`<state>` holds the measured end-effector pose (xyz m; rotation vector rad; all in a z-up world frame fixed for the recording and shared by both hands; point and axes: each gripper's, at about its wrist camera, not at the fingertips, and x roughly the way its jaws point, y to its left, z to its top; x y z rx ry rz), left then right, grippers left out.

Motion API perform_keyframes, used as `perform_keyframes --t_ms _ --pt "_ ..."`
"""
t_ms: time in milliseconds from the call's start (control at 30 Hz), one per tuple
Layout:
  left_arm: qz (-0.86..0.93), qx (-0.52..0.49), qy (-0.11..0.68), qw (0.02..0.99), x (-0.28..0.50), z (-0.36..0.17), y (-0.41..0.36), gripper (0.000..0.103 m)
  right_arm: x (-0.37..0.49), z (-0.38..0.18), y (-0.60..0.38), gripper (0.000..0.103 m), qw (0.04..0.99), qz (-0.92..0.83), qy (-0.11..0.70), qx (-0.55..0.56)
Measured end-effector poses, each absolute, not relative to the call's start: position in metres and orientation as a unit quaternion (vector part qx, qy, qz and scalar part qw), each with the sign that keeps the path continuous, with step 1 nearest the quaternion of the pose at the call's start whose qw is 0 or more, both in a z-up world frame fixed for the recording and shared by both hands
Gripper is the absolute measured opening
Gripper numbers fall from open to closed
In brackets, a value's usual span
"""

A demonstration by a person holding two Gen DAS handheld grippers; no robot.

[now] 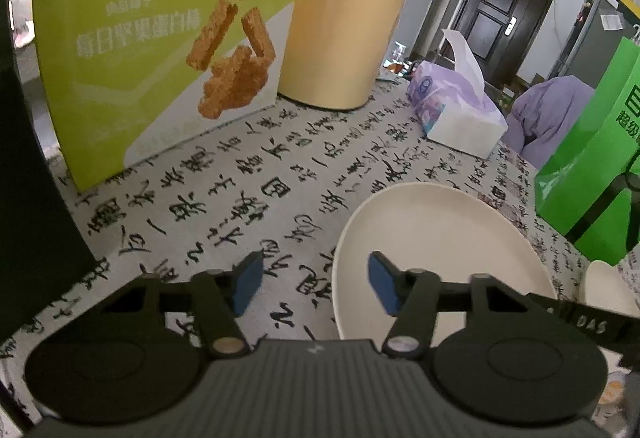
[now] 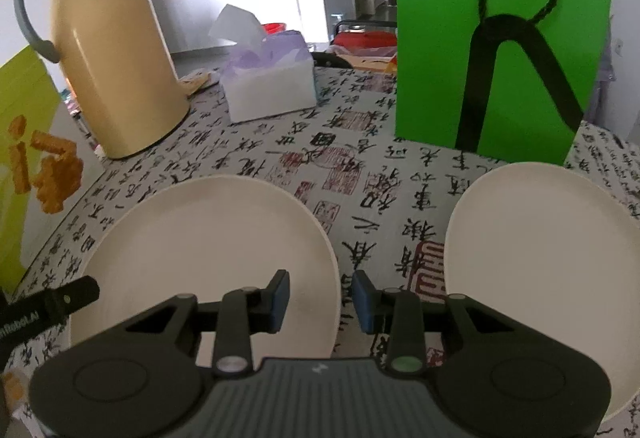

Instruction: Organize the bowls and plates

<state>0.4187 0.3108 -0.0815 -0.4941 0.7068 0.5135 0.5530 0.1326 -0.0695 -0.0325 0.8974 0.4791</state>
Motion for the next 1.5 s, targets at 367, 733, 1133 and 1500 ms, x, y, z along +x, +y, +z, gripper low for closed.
perform_keyframes --t_ms 367,733,1133,1500 --pt "0.24 -0.229 0.338 0.881 0.422 -0.085 0.309 0.017 0.56 -0.08 0.113 0.012 0.867 0.268 0.417 0.041" --pt "0.233 -0.209 0.339 0.887 0.427 -0.087 0.3 0.01 0.556 -0.082 0.113 0.012 0.873 0.279 0.398 0.027" --pt "0.238 -0.2 0.338 0.888 0.427 -0.086 0.298 0.01 0.552 -0.081 0.114 0.012 0.877 0.282 0.389 0.025" --pt "0.24 -0.193 0.33 0.892 0.425 -0.082 0.296 0.01 0.548 -0.077 0.11 0.012 0.88 0.285 0.379 0.031"
